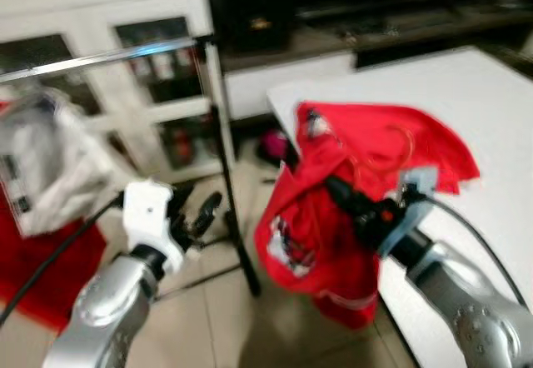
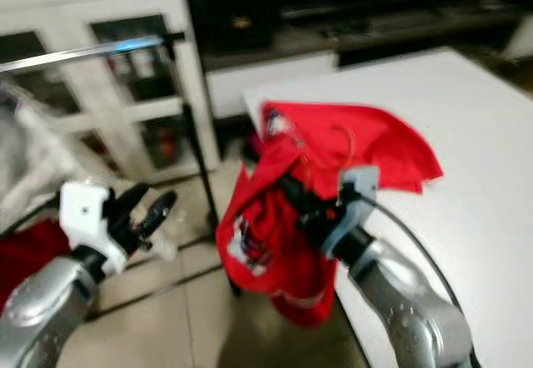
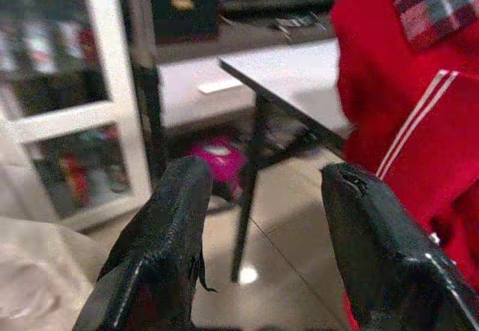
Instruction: Hang hanger
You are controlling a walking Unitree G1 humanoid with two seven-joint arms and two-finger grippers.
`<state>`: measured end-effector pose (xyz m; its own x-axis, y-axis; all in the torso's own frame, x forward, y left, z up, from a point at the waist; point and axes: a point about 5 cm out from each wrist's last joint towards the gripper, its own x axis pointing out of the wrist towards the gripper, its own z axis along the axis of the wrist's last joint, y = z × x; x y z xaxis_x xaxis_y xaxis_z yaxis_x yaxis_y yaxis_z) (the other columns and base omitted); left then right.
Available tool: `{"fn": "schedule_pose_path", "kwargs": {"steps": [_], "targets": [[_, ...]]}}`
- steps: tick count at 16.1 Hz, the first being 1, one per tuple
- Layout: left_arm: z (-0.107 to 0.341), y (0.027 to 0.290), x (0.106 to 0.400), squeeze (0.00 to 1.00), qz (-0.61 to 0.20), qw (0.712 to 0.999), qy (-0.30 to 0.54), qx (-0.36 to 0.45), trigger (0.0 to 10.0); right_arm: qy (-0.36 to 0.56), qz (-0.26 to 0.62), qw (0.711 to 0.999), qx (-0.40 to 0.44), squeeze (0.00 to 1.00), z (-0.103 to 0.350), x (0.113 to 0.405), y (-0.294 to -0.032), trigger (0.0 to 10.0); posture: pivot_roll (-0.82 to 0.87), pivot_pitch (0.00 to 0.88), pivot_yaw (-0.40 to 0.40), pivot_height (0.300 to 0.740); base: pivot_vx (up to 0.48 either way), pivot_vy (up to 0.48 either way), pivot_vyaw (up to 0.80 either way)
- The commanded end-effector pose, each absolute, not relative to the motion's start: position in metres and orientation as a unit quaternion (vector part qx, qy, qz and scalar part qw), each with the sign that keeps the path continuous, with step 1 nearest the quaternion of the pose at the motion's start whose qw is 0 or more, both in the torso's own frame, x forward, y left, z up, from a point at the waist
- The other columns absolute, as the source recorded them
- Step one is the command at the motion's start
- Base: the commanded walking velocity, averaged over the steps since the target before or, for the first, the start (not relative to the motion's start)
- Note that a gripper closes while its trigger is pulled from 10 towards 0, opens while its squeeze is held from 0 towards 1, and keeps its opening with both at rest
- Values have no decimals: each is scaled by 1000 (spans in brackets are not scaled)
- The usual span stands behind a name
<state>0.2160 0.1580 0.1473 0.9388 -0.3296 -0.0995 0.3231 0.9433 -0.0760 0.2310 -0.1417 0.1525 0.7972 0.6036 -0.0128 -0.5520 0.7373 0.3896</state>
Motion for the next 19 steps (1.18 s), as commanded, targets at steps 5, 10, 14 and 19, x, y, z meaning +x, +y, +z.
{"fn": "schedule_pose_path", "kwargs": {"steps": [5, 10, 14, 19], "targets": [[150, 154, 212, 0, -179, 982, 54, -31, 10000, 62, 333, 921, 194, 0, 156, 230, -140, 10000, -21, 0, 62, 740, 0, 480, 0], [147, 156, 213, 0, -173, 983, 64, -15, 10000, 57, 358, 917, 168, 0, 161, 231, -143, 10000, -24, 0, 62, 740, 0, 192, 0], [162, 148, 215, 1000, -252, 967, 19, 24, 10000, 48, 403, 902, 144, 0, 168, 236, -140, 10000, -20, 0, 54, 740, 0, 0, 0], [156, 135, 221, 1000, -336, 936, 23, 99, 10000, 25, 431, 890, 148, 0, 182, 252, -128, 10000, -22, 0, 34, 740, 0, 0, 0]]}}
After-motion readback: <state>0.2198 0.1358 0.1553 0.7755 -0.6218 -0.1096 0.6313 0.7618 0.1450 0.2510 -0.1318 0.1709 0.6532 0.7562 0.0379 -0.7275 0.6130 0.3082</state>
